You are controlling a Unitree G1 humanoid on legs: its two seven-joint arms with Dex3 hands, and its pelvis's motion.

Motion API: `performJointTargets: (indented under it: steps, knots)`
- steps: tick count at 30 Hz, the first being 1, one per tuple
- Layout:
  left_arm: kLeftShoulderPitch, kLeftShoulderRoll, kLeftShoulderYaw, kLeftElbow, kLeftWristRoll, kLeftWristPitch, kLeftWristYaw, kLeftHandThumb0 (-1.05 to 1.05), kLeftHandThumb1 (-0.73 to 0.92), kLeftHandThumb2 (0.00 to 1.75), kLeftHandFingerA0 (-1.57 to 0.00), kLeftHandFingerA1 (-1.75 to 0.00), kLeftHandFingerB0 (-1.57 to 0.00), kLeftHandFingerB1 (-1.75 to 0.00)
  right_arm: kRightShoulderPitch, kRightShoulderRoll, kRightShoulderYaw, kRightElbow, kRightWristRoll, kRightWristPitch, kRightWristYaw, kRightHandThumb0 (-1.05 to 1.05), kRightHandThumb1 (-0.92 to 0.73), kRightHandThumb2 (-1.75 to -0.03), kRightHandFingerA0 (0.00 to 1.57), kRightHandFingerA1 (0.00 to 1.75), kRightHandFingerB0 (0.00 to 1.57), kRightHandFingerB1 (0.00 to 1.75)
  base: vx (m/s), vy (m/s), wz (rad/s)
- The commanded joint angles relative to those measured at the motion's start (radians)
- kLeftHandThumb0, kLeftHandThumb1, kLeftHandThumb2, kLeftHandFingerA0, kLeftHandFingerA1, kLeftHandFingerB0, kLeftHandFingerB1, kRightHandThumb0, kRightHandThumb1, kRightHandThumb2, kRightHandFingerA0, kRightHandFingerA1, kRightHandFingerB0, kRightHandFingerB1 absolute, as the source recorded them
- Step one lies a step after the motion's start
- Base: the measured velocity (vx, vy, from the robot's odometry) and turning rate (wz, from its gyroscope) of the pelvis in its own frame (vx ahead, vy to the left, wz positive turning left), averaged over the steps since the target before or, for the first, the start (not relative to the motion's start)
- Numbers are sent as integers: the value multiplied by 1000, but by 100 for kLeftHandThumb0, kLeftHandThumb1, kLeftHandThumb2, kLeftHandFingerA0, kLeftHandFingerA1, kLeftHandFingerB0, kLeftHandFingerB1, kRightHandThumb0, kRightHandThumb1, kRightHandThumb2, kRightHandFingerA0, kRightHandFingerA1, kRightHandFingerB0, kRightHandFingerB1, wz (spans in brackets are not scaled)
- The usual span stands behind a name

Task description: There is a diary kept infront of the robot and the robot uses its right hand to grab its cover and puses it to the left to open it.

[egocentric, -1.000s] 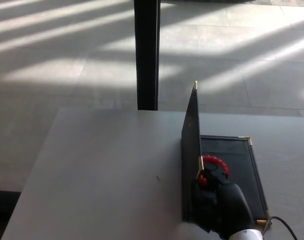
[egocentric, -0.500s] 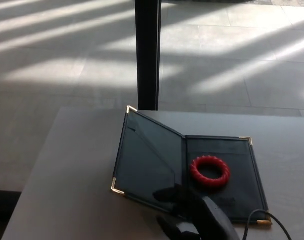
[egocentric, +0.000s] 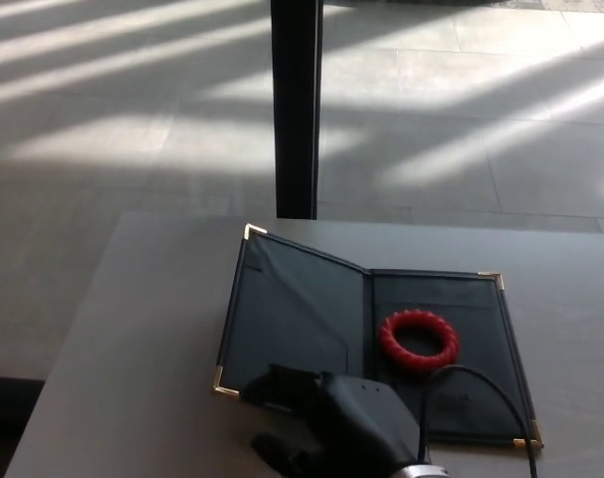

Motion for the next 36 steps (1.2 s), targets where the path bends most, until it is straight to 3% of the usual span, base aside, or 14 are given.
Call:
performJointTargets:
  steps: [1, 6, 17, 18, 19, 20, 23, 24, 25, 27, 28, 29, 34, 36]
  knots:
    - [-20, 46, -20, 26, 33, 25, 20, -105, 71, 159, -80, -147, -9, -102, -174, -63, 43, 91, -259, 31, 118, -63, -73, -64, 54, 68, 53, 62, 0, 0, 0]
    - [-12, 53, -24, 25, 32, 25, 11, -105, 71, 160, -56, -132, 0, -95, -233, -70, -13, 140, -219, 11, 156, -60, -71, -64, 58, 69, 52, 60, 0, 0, 0]
    - [-2, 56, -18, 32, 20, 17, 16, -105, 71, 160, -73, -142, -9, -101, -135, -68, -392, -14, 66, -15, 364, -59, -83, -65, 52, 76, 39, 57, 0, 0, 0]
    - [-1, 56, -21, 30, 22, 16, 14, -105, 70, 159, -69, -141, -8, -100, -126, -79, -430, -39, 88, -12, 384, -58, -63, -106, 51, 75, 31, 61, 0, 0, 0]
    - [-1, 55, -21, 30, 23, 14, 15, -105, 69, 158, -69, -140, -7, -100, -111, -91, -504, -87, 137, 17, 422, -60, -64, -108, 44, 70, 29, 58, 0, 0, 0]
    - [0, 58, -21, 34, 23, 13, 16, -105, 70, 159, -75, -144, -9, -101, -106, -95, -557, -92, 179, 1, 441, -66, -85, -65, 47, 73, 39, 52, 0, 0, 0]
    - [0, 61, -20, 36, 22, 16, 11, -105, 71, 160, -71, -142, -8, -101, -103, -118, -688, -128, 237, 21, 475, -68, -87, -66, 52, 63, 45, 47, 0, 0, 0]
    - [1, 61, -14, 35, 16, 16, 9, -105, 71, 160, -67, -140, -7, -100, -110, -134, -733, -137, 258, 38, 496, -60, -70, -103, 46, 66, 39, 57, 0, 0, 0]
    - [2, 60, -18, 29, 19, 17, 9, -105, 70, 160, -68, -141, -6, -101, -109, -169, -839, -177, 296, 75, 513, -58, -87, -66, 49, 54, 47, 47, 0, 0, 0]
    - [2, 61, -19, 27, 19, 24, 15, -105, 71, 161, -64, -138, -3, -99, -105, -183, -906, -195, 333, 107, 541, -58, -87, -67, 49, 54, 44, 46, 0, 0, 0]
    - [8, 59, -17, 27, 18, 20, 14, -105, 73, 161, -64, -138, -5, -99, -94, -210, -988, -212, 369, 140, 563, -56, -70, -109, 49, 66, 27, 52, 0, 0, 0]
    - [10, 59, -17, 28, 18, 18, 14, -105, 75, 163, -65, -139, -4, -99, -79, -239, -1060, -213, 391, 156, 577, -57, -69, -110, 49, 66, 26, 52, 0, 0, 0]
    - [18, 61, -9, 33, 14, 10, 21, -105, 74, 161, -90, -152, -16, -106, -71, -257, -1367, -146, 498, 188, 540, -48, -63, -104, 49, 68, 33, 58, 0, 0, 0]
    - [19, 61, -8, 34, 12, 10, 16, -105, 72, 161, -87, -151, -15, -106, -55, -279, -1467, -105, 540, 150, 542, -54, -87, -66, 45, 59, 37, 49, 0, 0, 0]
